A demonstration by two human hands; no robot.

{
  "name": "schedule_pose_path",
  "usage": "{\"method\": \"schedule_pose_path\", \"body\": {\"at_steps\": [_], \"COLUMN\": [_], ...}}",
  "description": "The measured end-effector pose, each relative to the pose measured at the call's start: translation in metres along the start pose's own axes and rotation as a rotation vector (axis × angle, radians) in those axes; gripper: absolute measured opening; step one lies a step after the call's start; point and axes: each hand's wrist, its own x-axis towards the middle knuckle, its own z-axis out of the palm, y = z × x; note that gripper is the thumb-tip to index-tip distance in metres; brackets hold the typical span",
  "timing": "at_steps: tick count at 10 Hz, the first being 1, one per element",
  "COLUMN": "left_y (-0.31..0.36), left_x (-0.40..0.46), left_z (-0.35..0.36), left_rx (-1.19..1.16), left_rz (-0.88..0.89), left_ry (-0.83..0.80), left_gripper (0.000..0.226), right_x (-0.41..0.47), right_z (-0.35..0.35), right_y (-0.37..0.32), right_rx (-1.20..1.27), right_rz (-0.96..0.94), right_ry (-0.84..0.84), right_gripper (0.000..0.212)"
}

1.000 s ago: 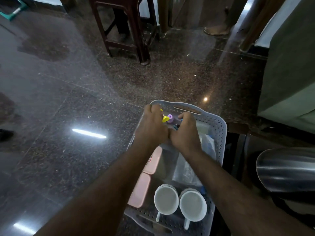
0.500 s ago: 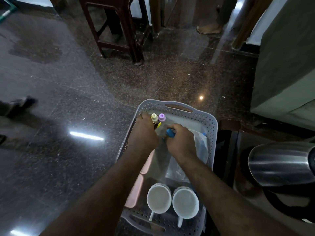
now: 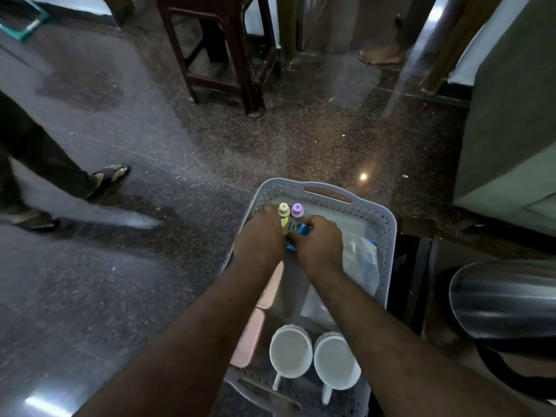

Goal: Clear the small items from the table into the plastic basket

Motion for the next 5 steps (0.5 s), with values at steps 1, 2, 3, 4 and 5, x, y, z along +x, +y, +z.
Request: {"method": "schedule_pose_path", "body": {"at_steps": [1, 2, 3, 4, 5], "left_y": [-0.001, 0.001, 0.007, 0.019, 0.046], "left_x": [-0.010, -0.023, -0.037, -0.056, -0.084], "left_z": [-0.004, -0.011, -0.017, -0.019, -0.019], "left_rx": [0.038, 0.060, 0.092, 0.171, 0.247], "left_rz": [0.037, 0.036, 0.020, 0.043, 0.059], "left_ry": [0.005, 0.024, 0.030, 0.065, 0.140], "left_gripper": [0.030, 0.027, 0.035, 0.043, 0.054], "right_x": [-0.003, -0.010, -0.013, -0.021, -0.046], "right_z": [-0.002, -0.005, -0.011, -0.032, -0.079], "right_y": [-0.002, 0.001, 0.006, 0.013, 0.025], "right_rx": [0.068, 0.108, 0.050, -0.037, -0.073], "right_rz": [0.023, 0.028, -0.055, -0.171, -0.249], "right_ry": [0.034, 0.049, -0.089, -0.158, -0.115], "right_gripper": [0.039, 0.043, 0.039, 0.041, 0.049]}}
